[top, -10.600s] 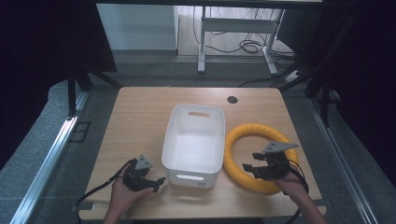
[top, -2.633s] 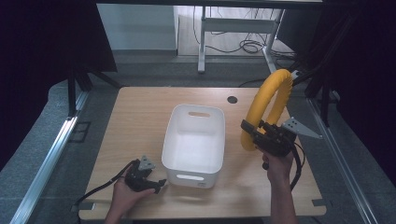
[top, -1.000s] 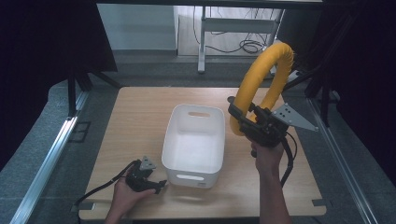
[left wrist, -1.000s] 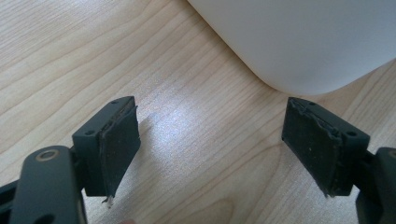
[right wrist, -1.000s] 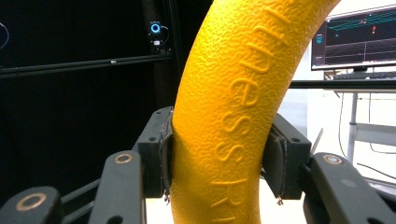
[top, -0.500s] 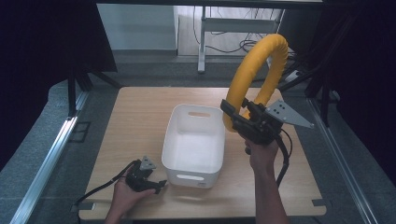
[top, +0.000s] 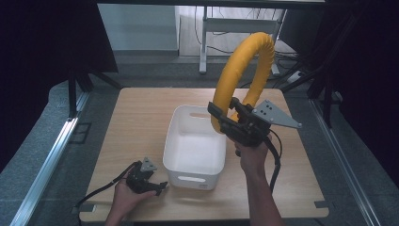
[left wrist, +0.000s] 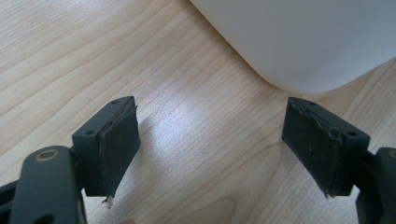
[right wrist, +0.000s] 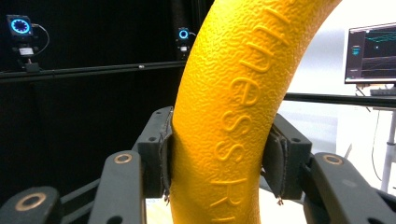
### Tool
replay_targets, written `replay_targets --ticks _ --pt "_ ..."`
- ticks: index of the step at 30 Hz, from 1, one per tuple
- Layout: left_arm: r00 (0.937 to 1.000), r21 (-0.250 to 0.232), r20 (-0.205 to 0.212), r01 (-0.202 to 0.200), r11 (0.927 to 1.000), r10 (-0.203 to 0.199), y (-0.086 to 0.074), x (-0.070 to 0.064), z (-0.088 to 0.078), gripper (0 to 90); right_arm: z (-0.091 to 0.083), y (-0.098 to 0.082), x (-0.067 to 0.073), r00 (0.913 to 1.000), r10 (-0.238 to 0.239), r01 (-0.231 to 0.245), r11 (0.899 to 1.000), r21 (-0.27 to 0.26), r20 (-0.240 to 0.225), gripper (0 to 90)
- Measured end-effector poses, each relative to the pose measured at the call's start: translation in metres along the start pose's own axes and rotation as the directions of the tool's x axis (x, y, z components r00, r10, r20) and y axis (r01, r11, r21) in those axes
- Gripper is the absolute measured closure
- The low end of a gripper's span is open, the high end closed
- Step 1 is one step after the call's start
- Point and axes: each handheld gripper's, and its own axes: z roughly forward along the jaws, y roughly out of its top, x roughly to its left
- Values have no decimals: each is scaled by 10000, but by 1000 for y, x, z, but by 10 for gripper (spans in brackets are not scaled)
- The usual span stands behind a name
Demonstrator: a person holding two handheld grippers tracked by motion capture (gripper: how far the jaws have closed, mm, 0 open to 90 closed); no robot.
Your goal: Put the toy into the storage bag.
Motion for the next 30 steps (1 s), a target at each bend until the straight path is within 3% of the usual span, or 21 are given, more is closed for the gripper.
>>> replay_targets --ticks 30 --pt "10000 82 48 -11 10000 10 0 0 1 187 29 -15 36 9971 213 -207 9997 91 -732 497"
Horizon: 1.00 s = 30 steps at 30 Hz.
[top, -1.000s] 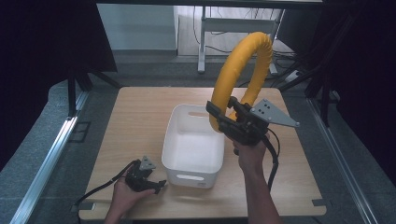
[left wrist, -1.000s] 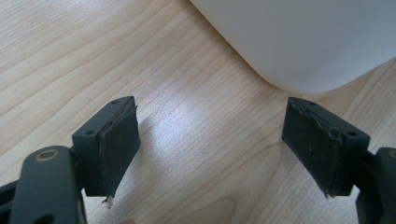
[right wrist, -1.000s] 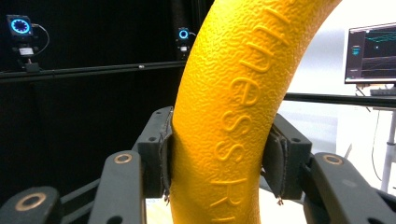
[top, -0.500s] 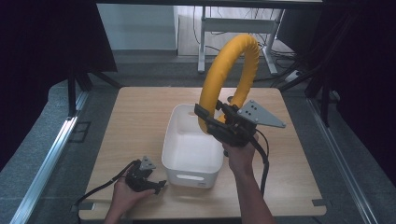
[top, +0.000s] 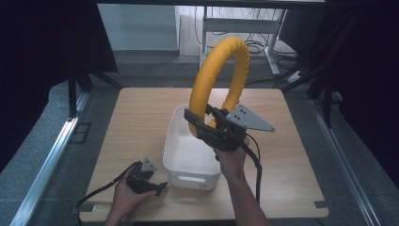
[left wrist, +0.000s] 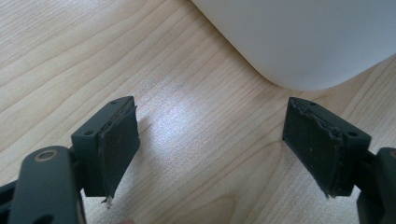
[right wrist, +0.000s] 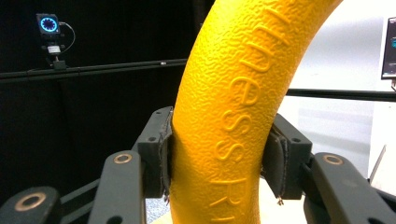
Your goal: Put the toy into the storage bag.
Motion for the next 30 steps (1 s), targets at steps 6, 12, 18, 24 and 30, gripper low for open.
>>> replay_targets --ticks 6,12,18,24,30 --pt "10000 3 4 -4 10000 4 0 0 0 187 6 -5 6 9999 -28 28 10000 14 -98 496" --pt "10000 40 10 -46 10000 46 0 0 0 186 13 -12 13 9999 13 -12 9999 102 -143 496" --pt "10000 47 22 -58 10000 58 0 0 0 185 19 -17 20 9999 -24 26 9999 155 -120 496" --pt "10000 60 28 -63 10000 62 0 0 1 185 21 -22 29 10000 -90 90 9998 175 -21 495" --pt "10000 93 33 -72 9999 72 0 0 1 185 23 -31 35 10000 -31 33 9997 258 -58 495"
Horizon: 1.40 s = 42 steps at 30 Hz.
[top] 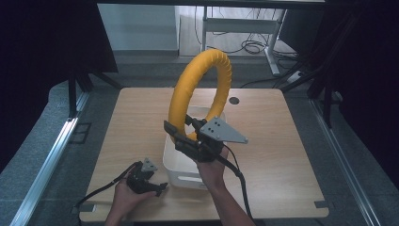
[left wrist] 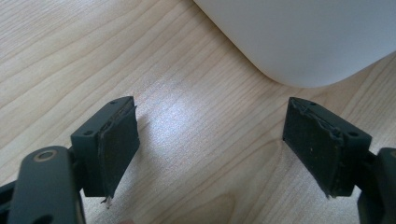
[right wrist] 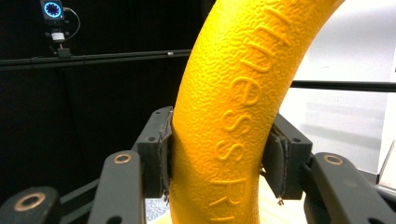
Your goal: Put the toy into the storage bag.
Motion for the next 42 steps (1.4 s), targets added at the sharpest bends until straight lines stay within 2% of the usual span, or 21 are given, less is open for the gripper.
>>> replay_targets --ticks 9,33,38,42 --pt "10000 18 14 6 10000 -6 0 0 0 185 3 -12 1 9998 211 -211 9997 88 -12 495" --pt "9999 97 132 91 9999 -93 0 -1 3 185 5 -39 10 9979 535 -541 9984 145 377 493" --pt "9999 198 126 7 9998 -10 0 -1 3 185 4 -45 14 9973 490 -495 9987 79 556 493" --pt "9998 106 121 126 9999 -127 0 -2 3 184 5 -52 16 9962 635 -644 9978 135 595 493"
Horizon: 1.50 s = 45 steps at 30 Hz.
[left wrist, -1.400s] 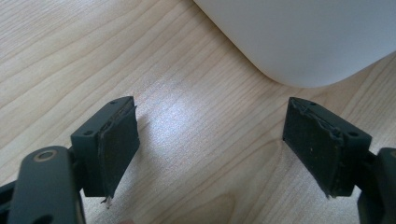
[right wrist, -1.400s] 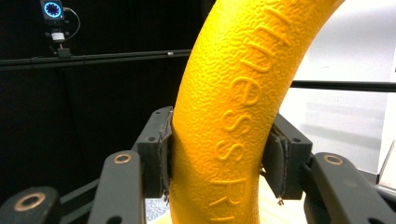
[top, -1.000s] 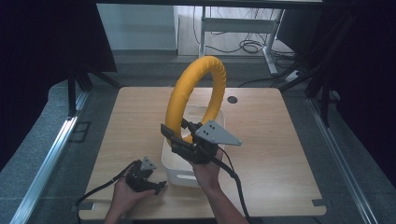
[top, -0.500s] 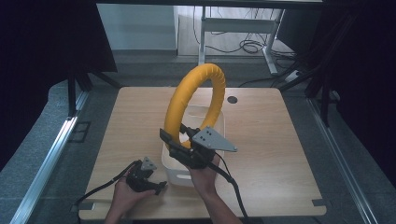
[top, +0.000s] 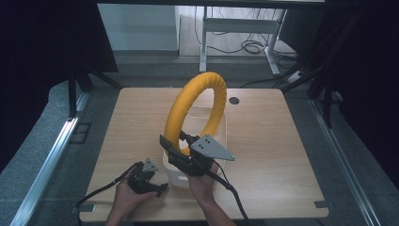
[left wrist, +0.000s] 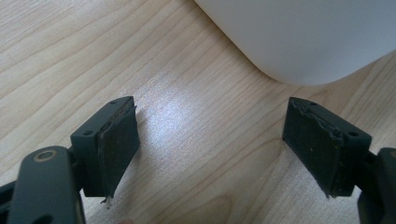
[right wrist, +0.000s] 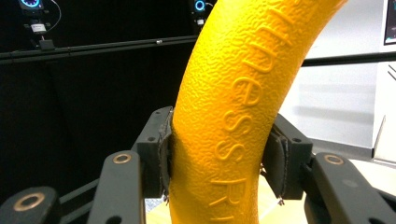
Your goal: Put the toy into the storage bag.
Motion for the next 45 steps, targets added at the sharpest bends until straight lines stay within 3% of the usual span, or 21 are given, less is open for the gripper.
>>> replay_targets --ticks 14,24,40,45 --pt "10000 17 -27 -16 10000 16 0 0 0 184 0 -18 -2 9991 327 -331 9993 178 253 491" --pt "10000 16 -43 -16 10000 16 0 0 0 184 1 -25 -1 9991 306 -315 9991 281 295 491" --pt "10000 47 -68 -60 10000 60 0 0 0 184 3 -40 -3 9976 574 -609 9935 961 393 482" --pt "9999 48 -66 -82 10000 82 0 0 0 183 3 -40 -3 9977 362 -431 9914 1237 580 468"
